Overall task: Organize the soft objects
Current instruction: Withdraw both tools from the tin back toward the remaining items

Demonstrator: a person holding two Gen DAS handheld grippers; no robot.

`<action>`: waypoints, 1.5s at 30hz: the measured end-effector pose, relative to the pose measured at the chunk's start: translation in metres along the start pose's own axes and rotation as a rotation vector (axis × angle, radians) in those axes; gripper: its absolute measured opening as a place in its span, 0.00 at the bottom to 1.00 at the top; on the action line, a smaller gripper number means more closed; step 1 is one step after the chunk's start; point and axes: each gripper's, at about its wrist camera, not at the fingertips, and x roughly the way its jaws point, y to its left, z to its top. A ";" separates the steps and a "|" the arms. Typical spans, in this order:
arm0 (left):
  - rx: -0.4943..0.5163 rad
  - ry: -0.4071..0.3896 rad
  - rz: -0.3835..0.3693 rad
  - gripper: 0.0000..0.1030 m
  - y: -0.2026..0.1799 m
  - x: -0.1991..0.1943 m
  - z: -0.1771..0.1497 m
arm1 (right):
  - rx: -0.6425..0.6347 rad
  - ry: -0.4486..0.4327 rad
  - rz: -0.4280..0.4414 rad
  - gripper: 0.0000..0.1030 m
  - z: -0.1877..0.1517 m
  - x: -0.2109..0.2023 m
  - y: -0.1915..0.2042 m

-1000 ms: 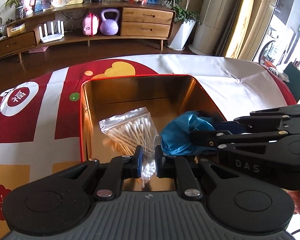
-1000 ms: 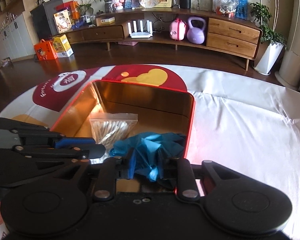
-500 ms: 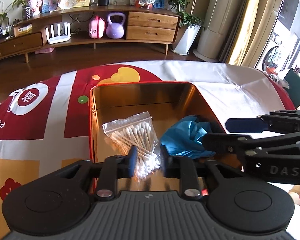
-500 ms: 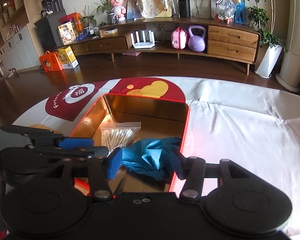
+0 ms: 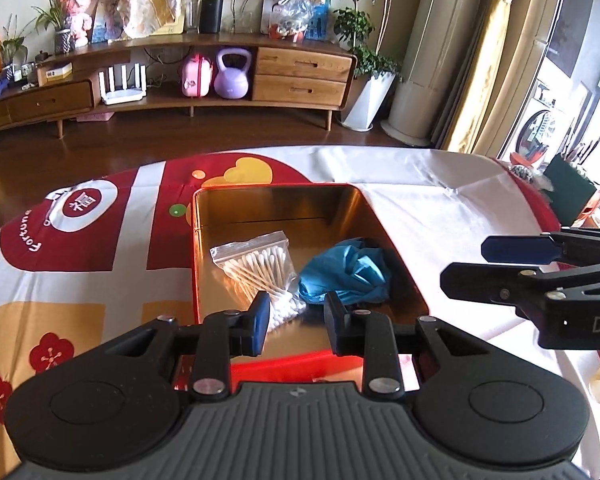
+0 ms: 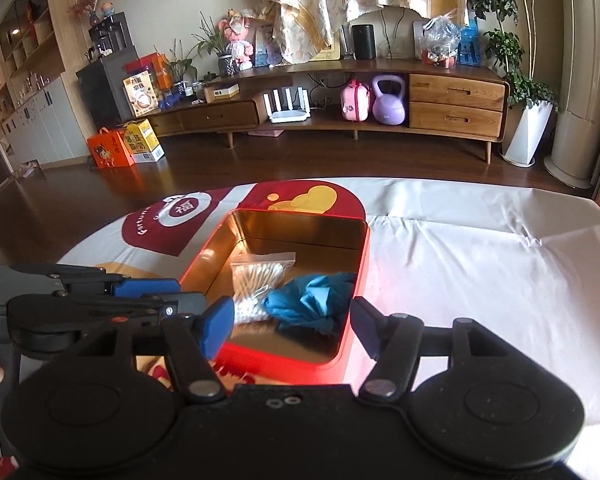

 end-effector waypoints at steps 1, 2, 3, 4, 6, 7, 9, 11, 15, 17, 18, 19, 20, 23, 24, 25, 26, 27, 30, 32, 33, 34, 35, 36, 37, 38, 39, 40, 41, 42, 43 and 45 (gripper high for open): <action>0.003 -0.006 0.001 0.28 -0.001 -0.005 -0.001 | 0.002 -0.004 0.001 0.62 -0.002 -0.006 0.001; 0.003 -0.013 0.005 0.28 -0.003 -0.010 -0.002 | 0.001 -0.008 0.000 0.62 -0.003 -0.011 0.002; 0.001 -0.018 0.007 0.28 -0.004 -0.015 -0.003 | -0.001 -0.012 0.000 0.62 -0.005 -0.016 0.003; 0.001 -0.024 0.005 0.28 -0.005 -0.020 -0.005 | -0.003 -0.016 0.000 0.62 -0.008 -0.021 0.004; 0.003 -0.033 0.003 0.28 -0.007 -0.030 -0.008 | -0.008 -0.021 -0.002 0.64 -0.014 -0.031 0.006; 0.005 -0.037 0.001 0.31 -0.009 -0.034 -0.009 | -0.009 -0.024 -0.001 0.65 -0.016 -0.036 0.007; 0.008 -0.047 -0.002 0.49 -0.012 -0.043 -0.012 | -0.011 -0.028 0.000 0.66 -0.022 -0.045 0.009; 0.018 -0.068 -0.003 0.61 -0.016 -0.053 -0.017 | -0.013 -0.033 0.004 0.67 -0.029 -0.054 0.010; 0.039 -0.090 -0.002 0.61 -0.025 -0.069 -0.030 | -0.017 -0.047 0.007 0.72 -0.042 -0.069 0.013; 0.027 -0.090 -0.011 0.63 -0.027 -0.076 -0.035 | -0.020 -0.054 0.007 0.74 -0.050 -0.077 0.015; 0.025 -0.092 -0.018 0.65 -0.028 -0.080 -0.038 | -0.021 -0.056 0.008 0.76 -0.054 -0.080 0.016; 0.027 -0.095 -0.020 0.69 -0.029 -0.083 -0.042 | -0.021 -0.058 0.011 0.77 -0.058 -0.084 0.018; 0.029 -0.101 -0.016 0.73 -0.030 -0.088 -0.047 | -0.021 -0.059 0.013 0.78 -0.061 -0.087 0.019; 0.025 -0.104 -0.016 0.77 -0.034 -0.097 -0.059 | -0.016 -0.064 0.011 0.85 -0.069 -0.093 0.019; 0.022 -0.101 -0.022 0.78 -0.034 -0.099 -0.063 | -0.013 -0.067 0.011 0.86 -0.073 -0.095 0.019; 0.018 -0.097 -0.024 0.79 -0.034 -0.100 -0.067 | -0.011 -0.067 0.010 0.86 -0.075 -0.096 0.019; 0.016 -0.095 -0.024 0.79 -0.035 -0.102 -0.072 | -0.009 -0.067 0.007 0.87 -0.078 -0.097 0.019; 0.015 -0.093 -0.025 0.79 -0.035 -0.104 -0.076 | -0.008 -0.067 0.002 0.89 -0.080 -0.098 0.019; 0.008 -0.084 -0.037 0.80 -0.036 -0.108 -0.088 | 0.003 -0.068 -0.001 0.93 -0.090 -0.100 0.019; -0.001 -0.083 -0.041 0.80 -0.036 -0.110 -0.095 | 0.005 -0.068 -0.007 0.96 -0.096 -0.102 0.019; -0.003 -0.085 -0.039 0.80 -0.037 -0.111 -0.100 | 0.006 -0.068 -0.009 0.97 -0.098 -0.102 0.018; -0.004 -0.087 -0.032 0.80 -0.038 -0.112 -0.103 | 0.007 -0.067 -0.009 0.97 -0.101 -0.102 0.018; -0.003 -0.091 -0.029 0.81 -0.039 -0.114 -0.107 | 0.011 -0.067 -0.009 0.98 -0.104 -0.102 0.019; -0.001 -0.095 -0.032 0.81 -0.040 -0.114 -0.111 | 0.014 -0.066 -0.008 0.99 -0.107 -0.103 0.019; 0.001 -0.098 -0.036 0.83 -0.040 -0.116 -0.114 | 0.017 -0.064 -0.007 0.99 -0.109 -0.103 0.019; 0.002 -0.102 -0.039 0.87 -0.041 -0.117 -0.117 | 0.019 -0.062 -0.007 0.99 -0.111 -0.103 0.018; 0.002 -0.108 -0.040 0.90 -0.042 -0.119 -0.121 | 0.021 -0.060 -0.005 0.99 -0.112 -0.102 0.018; 0.001 -0.116 -0.043 0.97 -0.043 -0.120 -0.124 | 0.023 -0.057 -0.003 0.99 -0.113 -0.102 0.017; 0.001 -0.125 -0.047 1.00 -0.043 -0.121 -0.127 | 0.025 -0.054 -0.002 0.99 -0.113 -0.102 0.017; 0.000 -0.133 -0.050 1.00 -0.043 -0.122 -0.130 | 0.026 -0.052 -0.002 0.99 -0.113 -0.101 0.017; 0.000 -0.136 -0.050 1.00 -0.044 -0.122 -0.133 | 0.028 -0.051 0.000 0.99 -0.113 -0.100 0.016; 0.009 -0.123 -0.049 1.00 -0.045 -0.120 -0.139 | 0.031 -0.045 0.005 0.99 -0.113 -0.098 0.016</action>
